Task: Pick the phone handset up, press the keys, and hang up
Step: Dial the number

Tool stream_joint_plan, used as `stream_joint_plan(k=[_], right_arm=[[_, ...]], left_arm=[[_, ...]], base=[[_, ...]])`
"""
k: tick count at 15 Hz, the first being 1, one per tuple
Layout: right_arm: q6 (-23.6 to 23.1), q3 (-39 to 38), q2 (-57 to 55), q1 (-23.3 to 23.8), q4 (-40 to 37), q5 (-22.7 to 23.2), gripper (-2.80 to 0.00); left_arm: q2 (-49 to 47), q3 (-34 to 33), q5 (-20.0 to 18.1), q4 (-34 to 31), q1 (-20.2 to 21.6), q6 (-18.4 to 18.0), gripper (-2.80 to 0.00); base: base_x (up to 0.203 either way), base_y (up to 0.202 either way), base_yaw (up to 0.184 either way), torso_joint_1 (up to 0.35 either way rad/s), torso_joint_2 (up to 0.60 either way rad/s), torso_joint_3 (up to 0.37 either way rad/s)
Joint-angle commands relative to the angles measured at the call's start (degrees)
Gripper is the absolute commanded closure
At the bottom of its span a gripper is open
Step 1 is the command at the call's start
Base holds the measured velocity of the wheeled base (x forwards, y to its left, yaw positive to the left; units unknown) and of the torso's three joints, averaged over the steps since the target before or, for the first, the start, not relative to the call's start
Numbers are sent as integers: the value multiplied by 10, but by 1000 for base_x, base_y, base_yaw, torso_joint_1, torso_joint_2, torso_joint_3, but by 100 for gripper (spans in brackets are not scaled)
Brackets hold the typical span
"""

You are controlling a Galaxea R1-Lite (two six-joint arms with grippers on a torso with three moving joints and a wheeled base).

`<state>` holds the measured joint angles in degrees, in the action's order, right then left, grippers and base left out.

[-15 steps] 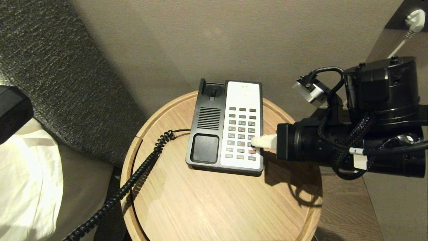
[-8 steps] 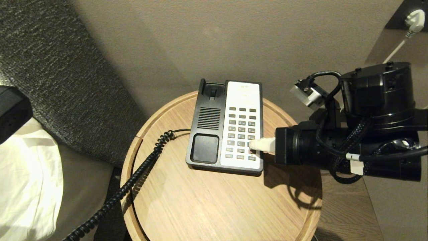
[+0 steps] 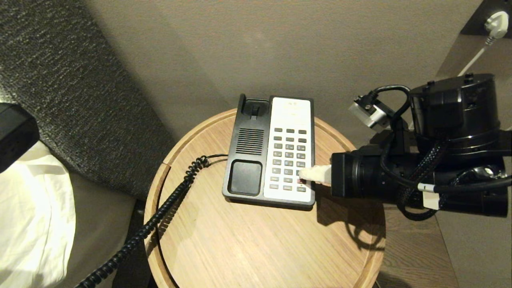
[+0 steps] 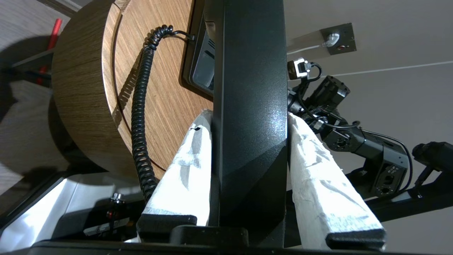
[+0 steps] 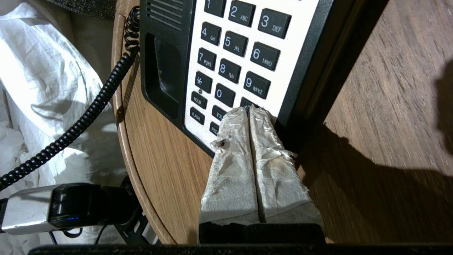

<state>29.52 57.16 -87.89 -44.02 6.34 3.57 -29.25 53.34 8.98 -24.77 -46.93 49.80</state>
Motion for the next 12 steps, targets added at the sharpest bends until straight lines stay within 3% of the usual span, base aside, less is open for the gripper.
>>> stream_joint_plan(k=[1,5,12], right_arm=[[4,-3,16,-6,-1,2,0],[37,-8,25,-35,-2,2,0],[32,-22,18,-41,0,-3,0]], left_arm=[[0,-3,1,-1,0,3,0],[0,-6,1,-1,0,3,0],[4,-6,1,-1,0,3,0]], base=[[0,0,0,0,0,0],[0,0,0,0,0,0],[0,0,0,0,0,0]])
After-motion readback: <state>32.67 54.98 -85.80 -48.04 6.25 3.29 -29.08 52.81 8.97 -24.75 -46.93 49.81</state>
